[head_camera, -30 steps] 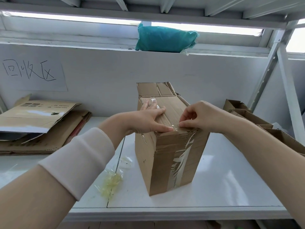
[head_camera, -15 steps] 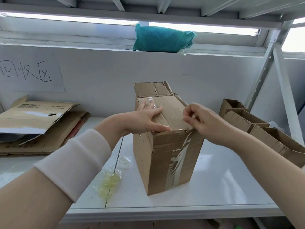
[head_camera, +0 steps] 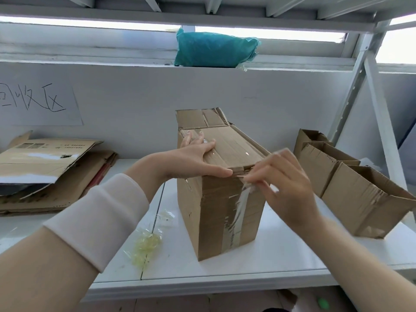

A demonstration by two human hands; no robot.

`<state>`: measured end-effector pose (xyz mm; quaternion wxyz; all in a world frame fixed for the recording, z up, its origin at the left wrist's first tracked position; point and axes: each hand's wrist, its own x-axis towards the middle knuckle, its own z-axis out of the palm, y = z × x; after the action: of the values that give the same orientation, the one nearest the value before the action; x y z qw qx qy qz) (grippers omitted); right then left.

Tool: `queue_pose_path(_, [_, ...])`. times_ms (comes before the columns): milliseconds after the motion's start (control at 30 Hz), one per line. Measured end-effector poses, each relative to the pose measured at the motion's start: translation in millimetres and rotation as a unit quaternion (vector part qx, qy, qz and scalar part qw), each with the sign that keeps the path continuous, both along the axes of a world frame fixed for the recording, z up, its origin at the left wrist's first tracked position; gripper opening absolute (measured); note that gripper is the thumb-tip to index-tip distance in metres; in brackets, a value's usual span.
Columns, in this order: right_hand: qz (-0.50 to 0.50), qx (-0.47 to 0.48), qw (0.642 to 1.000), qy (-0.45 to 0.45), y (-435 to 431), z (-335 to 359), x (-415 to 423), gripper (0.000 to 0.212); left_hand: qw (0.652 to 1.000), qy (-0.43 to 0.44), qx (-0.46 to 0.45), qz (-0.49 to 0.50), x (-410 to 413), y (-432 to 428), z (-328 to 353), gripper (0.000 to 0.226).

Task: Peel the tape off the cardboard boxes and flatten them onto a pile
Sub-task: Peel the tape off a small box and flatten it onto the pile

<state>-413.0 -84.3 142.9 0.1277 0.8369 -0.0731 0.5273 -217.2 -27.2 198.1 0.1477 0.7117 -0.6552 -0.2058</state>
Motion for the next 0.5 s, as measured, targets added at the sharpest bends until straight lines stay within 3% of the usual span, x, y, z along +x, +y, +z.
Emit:
queue_pose_path(133, [-0.035,-0.028,0.999,-0.007,6,-51,-7,0.010,1.000,0.006,-0.003,0.014,0,-1,-1,0.094])
queue_pose_path(233, [-0.030,0.035,0.997,0.058,6,-97,-7,0.018,1.000,-0.002,-0.003,0.024,-7,-1,1,0.089])
queue_pose_path(367, [-0.004,0.244,0.957,0.156,6,-150,-9,0.015,0.995,-0.093,-0.036,0.023,-23,1,13,0.069])
queue_pose_path(500, [-0.053,0.469,0.882,-0.024,20,-146,-9,0.038,0.963,-0.220,-0.146,-0.048,-56,2,3,0.061])
